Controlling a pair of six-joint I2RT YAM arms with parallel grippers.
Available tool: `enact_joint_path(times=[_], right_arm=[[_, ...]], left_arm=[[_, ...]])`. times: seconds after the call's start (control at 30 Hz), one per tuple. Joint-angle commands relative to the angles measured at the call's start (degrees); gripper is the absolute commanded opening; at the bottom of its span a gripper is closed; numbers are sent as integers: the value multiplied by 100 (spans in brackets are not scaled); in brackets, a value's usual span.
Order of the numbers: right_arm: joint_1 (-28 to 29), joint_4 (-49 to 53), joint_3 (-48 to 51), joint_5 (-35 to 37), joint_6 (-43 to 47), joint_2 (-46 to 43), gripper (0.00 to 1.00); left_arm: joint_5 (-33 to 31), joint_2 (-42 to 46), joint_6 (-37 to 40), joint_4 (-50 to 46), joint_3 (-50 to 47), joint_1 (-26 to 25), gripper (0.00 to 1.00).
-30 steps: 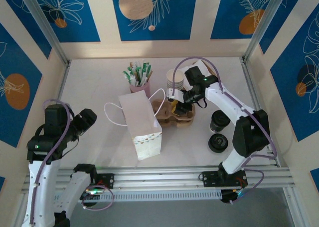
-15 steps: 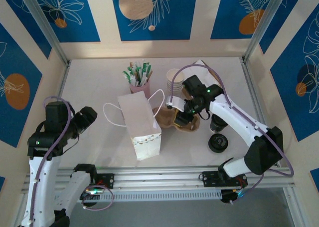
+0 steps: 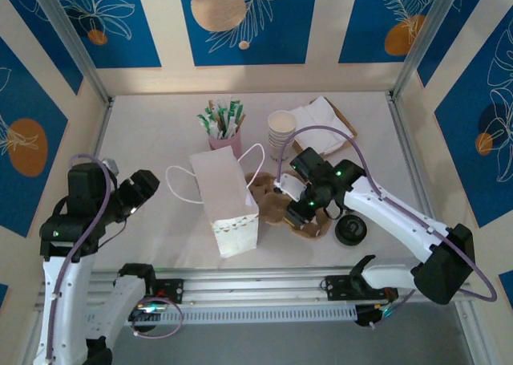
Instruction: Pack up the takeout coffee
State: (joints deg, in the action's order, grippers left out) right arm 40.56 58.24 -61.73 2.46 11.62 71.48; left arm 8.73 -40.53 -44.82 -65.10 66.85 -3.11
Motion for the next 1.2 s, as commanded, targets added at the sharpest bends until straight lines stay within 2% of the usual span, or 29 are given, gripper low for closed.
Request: enact_joint_path(times=[0.0, 0.23, 0.5, 0.77, 0.93, 1.17], right_arm=[[105, 19, -11, 127, -397, 121, 37], [524, 11, -95, 463, -780, 719, 37], [930, -410, 158, 741, -1322, 942, 38], [1254, -414, 43, 643, -1935, 1183, 38], [1430, -506, 109, 751, -2512, 1076, 38], [1791, -758, 372, 1318, -3336, 732, 37]], left_arm=[[302, 140, 96, -243, 211, 48, 78], [322, 370, 241, -653, 361, 48, 78], [307, 617, 180, -802, 303, 48, 78], [305, 573, 219, -821, 304, 48, 78], [339, 582, 271, -803, 233, 48, 78], [357, 573, 411, -790, 205, 48, 78]])
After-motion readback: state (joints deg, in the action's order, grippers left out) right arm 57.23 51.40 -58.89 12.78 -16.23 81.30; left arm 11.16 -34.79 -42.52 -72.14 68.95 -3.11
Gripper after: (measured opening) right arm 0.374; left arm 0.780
